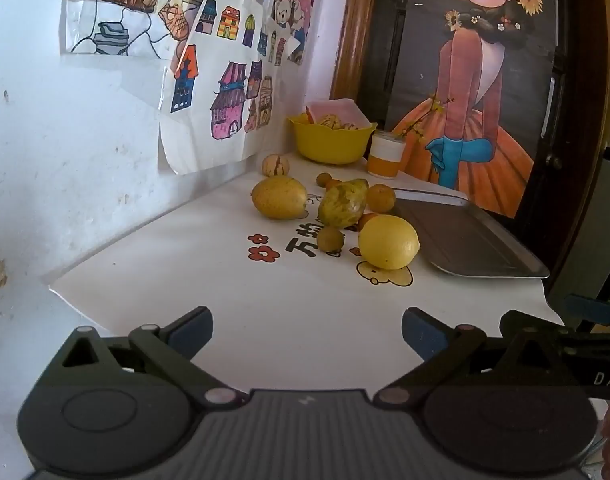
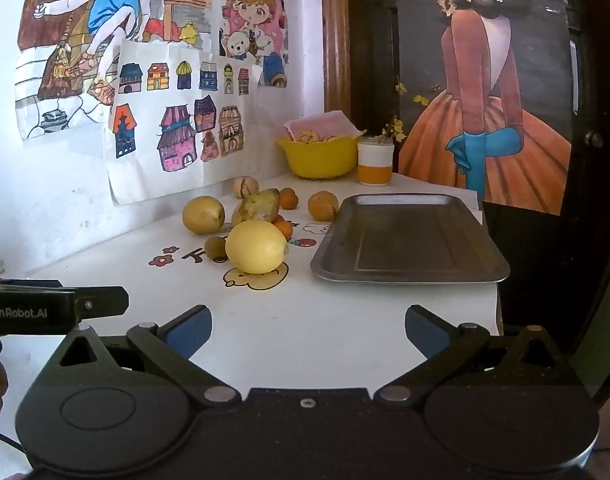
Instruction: Organize fruits
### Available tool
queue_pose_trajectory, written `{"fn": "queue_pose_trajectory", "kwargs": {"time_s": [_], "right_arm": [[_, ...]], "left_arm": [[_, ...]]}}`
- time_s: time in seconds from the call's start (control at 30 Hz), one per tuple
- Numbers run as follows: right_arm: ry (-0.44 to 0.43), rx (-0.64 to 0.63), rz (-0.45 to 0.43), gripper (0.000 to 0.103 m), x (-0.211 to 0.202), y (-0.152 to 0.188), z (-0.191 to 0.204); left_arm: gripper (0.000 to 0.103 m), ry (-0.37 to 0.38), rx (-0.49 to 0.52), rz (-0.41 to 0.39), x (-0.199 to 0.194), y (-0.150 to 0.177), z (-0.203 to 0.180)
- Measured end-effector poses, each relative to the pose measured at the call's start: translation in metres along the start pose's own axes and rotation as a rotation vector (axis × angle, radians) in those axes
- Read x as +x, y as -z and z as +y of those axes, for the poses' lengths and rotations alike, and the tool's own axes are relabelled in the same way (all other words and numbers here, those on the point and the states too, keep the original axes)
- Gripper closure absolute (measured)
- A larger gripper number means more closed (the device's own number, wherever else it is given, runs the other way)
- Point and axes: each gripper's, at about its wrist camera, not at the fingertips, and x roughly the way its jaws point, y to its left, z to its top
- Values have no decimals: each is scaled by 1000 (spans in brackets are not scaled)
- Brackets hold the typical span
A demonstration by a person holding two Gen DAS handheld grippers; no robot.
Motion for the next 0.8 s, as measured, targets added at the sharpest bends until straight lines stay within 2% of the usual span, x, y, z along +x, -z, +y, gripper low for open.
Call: {"fn": "queue_pose_trajectory", "kwargs": {"time_s": [0.8], "right_arm": [[0,-12,0,1,-1,-1,3]], "left_arm": [[0,-2,-1,-3,-1,1,-2]]}}
